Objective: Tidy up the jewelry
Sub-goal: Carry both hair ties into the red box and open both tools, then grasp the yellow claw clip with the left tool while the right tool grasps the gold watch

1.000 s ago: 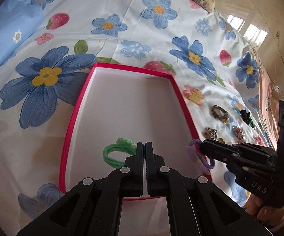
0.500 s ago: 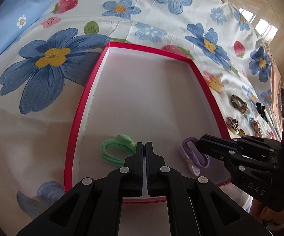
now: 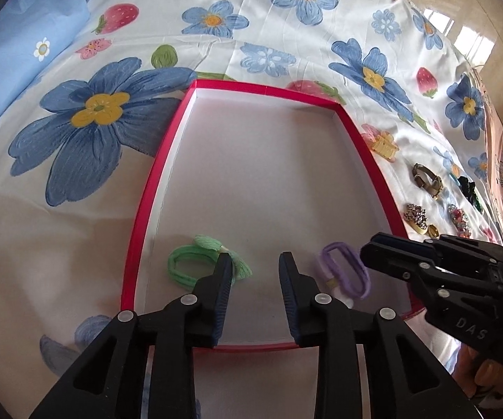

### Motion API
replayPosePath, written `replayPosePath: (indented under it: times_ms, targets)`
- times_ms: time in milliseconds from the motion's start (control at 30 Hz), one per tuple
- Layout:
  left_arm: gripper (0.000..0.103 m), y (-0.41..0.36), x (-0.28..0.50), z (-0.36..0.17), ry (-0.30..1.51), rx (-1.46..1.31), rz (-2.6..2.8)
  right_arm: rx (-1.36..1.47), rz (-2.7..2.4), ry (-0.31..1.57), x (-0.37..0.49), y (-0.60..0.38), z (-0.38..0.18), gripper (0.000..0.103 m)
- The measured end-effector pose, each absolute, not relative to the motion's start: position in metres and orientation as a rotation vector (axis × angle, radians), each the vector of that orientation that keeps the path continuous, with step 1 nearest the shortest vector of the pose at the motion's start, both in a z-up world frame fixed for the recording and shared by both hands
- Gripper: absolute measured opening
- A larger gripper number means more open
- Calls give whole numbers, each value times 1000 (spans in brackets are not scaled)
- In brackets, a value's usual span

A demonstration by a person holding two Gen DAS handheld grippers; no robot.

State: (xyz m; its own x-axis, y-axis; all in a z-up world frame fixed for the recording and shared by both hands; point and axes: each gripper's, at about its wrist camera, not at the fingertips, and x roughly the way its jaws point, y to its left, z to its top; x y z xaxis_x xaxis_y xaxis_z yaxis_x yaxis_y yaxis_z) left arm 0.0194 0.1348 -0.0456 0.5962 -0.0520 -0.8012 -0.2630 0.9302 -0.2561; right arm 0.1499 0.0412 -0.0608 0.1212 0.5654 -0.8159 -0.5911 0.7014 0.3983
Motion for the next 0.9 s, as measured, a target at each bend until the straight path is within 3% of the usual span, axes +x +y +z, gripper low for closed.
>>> replayPosePath:
  times_ms: [233,467,900]
  targets:
    - [52,128,4,-25,880,-375,126,53,804,1131,149,4,-42,37]
    - [58,107,-1,-7,848,-344,87,121,692,1108,152,-50,-32,39]
    - [59,75,25,3,861,-294,4,186,505,1096,160,-133,-36,40]
